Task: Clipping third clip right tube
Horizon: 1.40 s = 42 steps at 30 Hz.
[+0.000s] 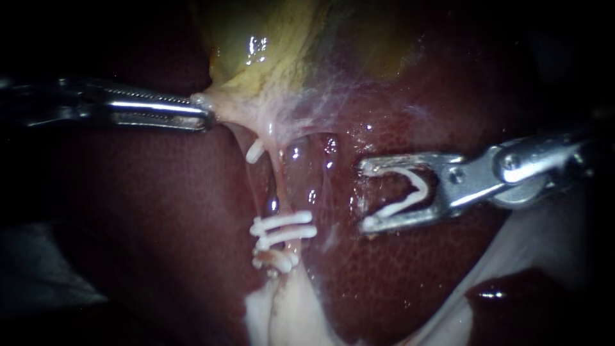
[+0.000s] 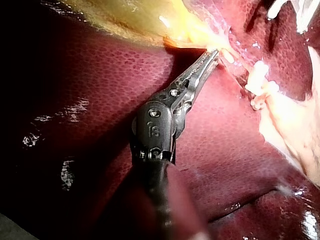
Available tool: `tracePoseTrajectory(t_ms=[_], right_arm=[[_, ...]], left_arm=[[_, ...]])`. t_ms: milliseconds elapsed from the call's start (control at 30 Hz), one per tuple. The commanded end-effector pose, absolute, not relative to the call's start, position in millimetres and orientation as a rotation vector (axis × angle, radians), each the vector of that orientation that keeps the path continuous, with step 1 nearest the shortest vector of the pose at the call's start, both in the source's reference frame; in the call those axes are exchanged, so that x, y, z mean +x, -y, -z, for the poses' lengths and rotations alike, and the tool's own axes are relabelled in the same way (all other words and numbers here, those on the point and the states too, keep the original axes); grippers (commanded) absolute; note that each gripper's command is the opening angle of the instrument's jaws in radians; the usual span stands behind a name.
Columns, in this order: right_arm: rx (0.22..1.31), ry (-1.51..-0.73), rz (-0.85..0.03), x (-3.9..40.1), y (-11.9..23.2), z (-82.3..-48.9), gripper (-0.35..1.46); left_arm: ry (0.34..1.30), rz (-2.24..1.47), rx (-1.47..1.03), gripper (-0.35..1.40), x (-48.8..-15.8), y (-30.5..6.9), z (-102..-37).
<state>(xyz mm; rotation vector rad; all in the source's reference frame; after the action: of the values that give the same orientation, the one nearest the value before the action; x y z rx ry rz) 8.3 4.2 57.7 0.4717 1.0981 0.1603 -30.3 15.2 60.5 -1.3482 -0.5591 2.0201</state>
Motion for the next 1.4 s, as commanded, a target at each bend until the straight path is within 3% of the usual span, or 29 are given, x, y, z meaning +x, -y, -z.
tracePoseTrajectory(t_ms=[33, 367, 600, 1000, 1400], right_arm=[[0.481, -1.102, -0.182, 8.9, -4.1, -58.2, 0.5], [0.571, -1.093, -0.356, 14.3, -3.7, -66.0, 0.5], [0.621, -1.139, -0.47, 16.0, -5.1, -69.1, 0.5], [0.846, -1.309, -0.551, 18.8, -5.6, -69.1, 0.5], [0.92, -1.385, -0.534, 20.0, -5.6, -66.5, 0.47]], left_arm=[[0.558, -2.021, -1.348, -0.35, -30.3, -15.2, -60.5], [0.556, -2.021, -1.347, -0.35, -30.4, -15.0, -60.5], [0.556, -2.021, -1.347, -0.35, -30.4, -15.0, -60.5], [0.555, -2.021, -1.347, -0.35, -30.4, -15.0, -60.5], [0.555, -2.021, -1.347, -0.35, -30.4, -15.0, -60.5]])
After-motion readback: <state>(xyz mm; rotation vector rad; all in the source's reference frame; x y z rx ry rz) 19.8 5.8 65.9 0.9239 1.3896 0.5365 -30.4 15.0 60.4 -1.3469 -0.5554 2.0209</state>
